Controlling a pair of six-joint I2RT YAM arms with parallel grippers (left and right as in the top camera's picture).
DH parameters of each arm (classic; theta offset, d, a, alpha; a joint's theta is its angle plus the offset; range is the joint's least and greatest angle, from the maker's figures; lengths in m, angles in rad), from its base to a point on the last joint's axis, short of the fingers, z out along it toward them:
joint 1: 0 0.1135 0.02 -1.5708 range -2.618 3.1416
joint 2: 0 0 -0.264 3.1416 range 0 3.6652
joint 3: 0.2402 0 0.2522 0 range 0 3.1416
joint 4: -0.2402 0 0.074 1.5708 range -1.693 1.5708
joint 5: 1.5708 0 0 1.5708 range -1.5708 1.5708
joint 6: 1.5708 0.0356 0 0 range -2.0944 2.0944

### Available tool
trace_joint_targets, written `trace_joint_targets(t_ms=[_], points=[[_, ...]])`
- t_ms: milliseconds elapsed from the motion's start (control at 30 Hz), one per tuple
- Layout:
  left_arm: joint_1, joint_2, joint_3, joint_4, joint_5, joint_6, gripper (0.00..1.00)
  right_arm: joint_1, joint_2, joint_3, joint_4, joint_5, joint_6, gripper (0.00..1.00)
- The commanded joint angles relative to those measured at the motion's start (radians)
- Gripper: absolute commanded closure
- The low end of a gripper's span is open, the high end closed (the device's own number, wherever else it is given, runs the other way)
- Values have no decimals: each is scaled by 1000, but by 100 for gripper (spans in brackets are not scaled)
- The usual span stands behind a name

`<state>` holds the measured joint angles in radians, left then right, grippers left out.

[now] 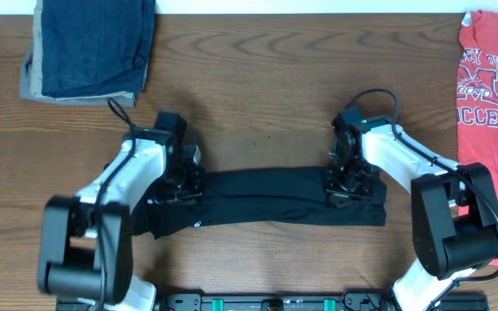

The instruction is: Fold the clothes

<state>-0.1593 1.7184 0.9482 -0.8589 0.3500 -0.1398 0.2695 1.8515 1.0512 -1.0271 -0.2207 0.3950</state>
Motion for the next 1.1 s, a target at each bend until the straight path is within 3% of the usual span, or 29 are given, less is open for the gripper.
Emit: trace_joint_targets(t_ms=[0, 167, 700, 833, 1067], points=[[35, 51, -11, -10, -117, -54, 94, -39, -15, -16, 2, 87, 61, 78], [124, 50, -11, -48, -206, -80, 94, -122, -15, -16, 9, 102, 61, 78], [344, 49, -2, -34, -247, -79, 94, -312, -15, 1, 71, 116, -13, 74], [373, 43, 36, -69, -246, -79, 94, -327, -15, 62, 47, 116, -19, 65], [377, -32, 156, -177, -246, -80, 94, -329, -15, 309, -152, 116, -43, 66]])
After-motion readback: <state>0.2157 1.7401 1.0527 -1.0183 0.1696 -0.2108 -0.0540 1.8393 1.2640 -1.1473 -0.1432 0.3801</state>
